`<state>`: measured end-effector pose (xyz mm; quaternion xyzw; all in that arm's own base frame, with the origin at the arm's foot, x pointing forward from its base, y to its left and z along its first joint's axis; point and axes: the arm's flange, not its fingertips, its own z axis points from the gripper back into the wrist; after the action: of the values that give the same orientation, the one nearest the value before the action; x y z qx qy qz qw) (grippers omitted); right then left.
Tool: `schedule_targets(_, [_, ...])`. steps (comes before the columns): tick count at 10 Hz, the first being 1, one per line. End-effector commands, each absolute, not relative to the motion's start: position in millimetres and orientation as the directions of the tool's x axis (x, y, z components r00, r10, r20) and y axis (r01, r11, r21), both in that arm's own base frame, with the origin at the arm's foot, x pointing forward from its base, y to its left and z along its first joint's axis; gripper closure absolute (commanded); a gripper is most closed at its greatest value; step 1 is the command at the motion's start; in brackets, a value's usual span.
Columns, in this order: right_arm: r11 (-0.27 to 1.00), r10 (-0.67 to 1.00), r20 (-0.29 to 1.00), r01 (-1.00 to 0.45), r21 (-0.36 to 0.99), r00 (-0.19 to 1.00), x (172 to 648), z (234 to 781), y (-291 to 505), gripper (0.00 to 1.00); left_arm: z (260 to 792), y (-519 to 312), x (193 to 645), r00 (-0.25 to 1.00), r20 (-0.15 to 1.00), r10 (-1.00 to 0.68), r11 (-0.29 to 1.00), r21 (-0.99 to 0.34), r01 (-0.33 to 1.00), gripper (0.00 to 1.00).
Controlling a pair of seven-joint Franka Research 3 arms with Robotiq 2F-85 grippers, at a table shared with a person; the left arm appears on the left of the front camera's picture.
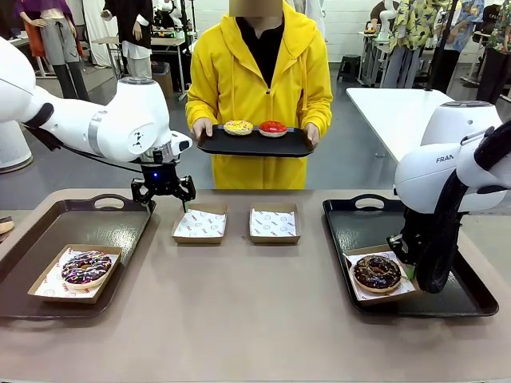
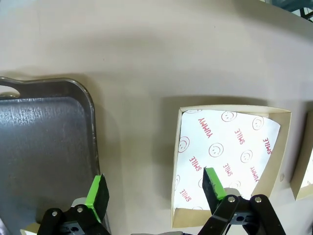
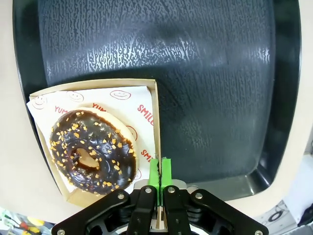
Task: Individually package the donuts and arrange them on the tray.
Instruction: Place the picked Paper togo box on the Handle tray while simultaneously picking up another Paper togo box from the table with the other hand.
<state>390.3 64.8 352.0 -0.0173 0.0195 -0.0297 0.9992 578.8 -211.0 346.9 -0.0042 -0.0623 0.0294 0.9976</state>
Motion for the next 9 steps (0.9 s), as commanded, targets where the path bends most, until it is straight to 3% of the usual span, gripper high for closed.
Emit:
schedule_targets(1, [0.997, -0.053, -0.026, 0.051, -0.061, 0.998, 389.7, 348.2, 65.2, 0.99, 337.8, -214.4, 575.9, 0.984, 0.153, 0.094, 0.995, 0.003, -0.096, 0.00])
schedule_targets(6, [0.997, -0.060, -0.025, 0.058, -0.058, 0.998, 390.0, 347.7, 64.0, 0.99, 331.5, -220.8, 573.9, 0.993, 0.101, 0.057, 0.997, -0.051, -0.052, 0.00])
schedule_targets(7, [0.997, -0.051, -0.029, 0.049, -0.058, 0.998, 389.9, 347.6, 64.1, 0.99, 331.1, -220.2, 574.1, 0.994, 0.098, 0.049, 0.997, -0.062, -0.043, 0.13])
schedule_targets(8, [0.997, -0.048, -0.034, 0.046, -0.057, 0.998, 389.7, 347.7, 64.0, 0.39, 331.0, -220.3, 575.4, 0.995, 0.080, 0.053, 0.997, -0.059, -0.048, 0.60])
schedule_targets(9, [0.998, -0.043, -0.037, 0.041, -0.055, 0.998, 389.6, 347.8, 64.1, 0.40, 331.2, -219.6, 576.7, 0.996, 0.073, 0.057, 0.996, -0.067, -0.052, 0.73])
